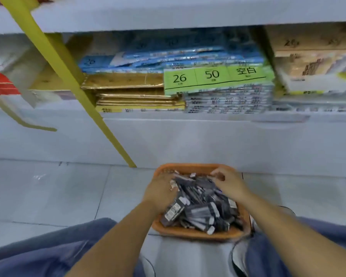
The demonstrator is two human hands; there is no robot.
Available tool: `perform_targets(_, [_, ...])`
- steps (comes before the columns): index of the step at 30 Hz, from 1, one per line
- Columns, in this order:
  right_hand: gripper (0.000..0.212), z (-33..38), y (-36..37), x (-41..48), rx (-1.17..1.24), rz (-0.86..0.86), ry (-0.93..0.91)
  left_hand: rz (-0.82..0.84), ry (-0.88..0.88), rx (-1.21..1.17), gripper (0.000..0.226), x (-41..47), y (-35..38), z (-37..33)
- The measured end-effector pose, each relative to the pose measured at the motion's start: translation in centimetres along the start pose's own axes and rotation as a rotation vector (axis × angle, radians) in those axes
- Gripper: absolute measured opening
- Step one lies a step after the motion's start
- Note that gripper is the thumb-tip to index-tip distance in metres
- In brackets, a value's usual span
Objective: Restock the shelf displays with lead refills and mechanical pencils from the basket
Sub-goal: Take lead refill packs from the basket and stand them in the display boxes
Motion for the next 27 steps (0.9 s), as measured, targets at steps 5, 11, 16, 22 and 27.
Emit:
perform_targets(5, [0.066,-7.4,5.4,0.0,-0.077,0.154,0.172,0.157,-0.108,-0.096,0.049,-0.2,7.5,2.5])
perform_targets(11, [0.103,-10.8,7.7,-0.1,-0.22,0.198,0.247,0.237,-0.165,0.033,0.071,0.4,11.7,4.5])
perform_targets(16, [0.096,-10.9,7.9,0.2,-0.215,0.187,0.201,0.2,-0.191,0.044,0.068,1.0,12.7,4.6])
perform_targets(22, [0.069,-7.2,8.8,-1.3,-0.364,0.065,-0.17,0.158,-0.187,-0.045,0.059,0.7,12.8,4.8])
perform_targets(27, [0.083,-7.6,11.3,-1.8,-0.557,0.221,-0.141,0.133,-0.142,-0.117,0.056,0.4,12.9,4.7])
Point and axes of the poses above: each hand's wrist, its own x-axis towards the middle knuckle, its own y-axis out of the palm, z = x × y, the point moved 8 cm from there along x, towards the middle knuckle, and after that the axes turned 12 degrees about x, right-handed, at the moved point
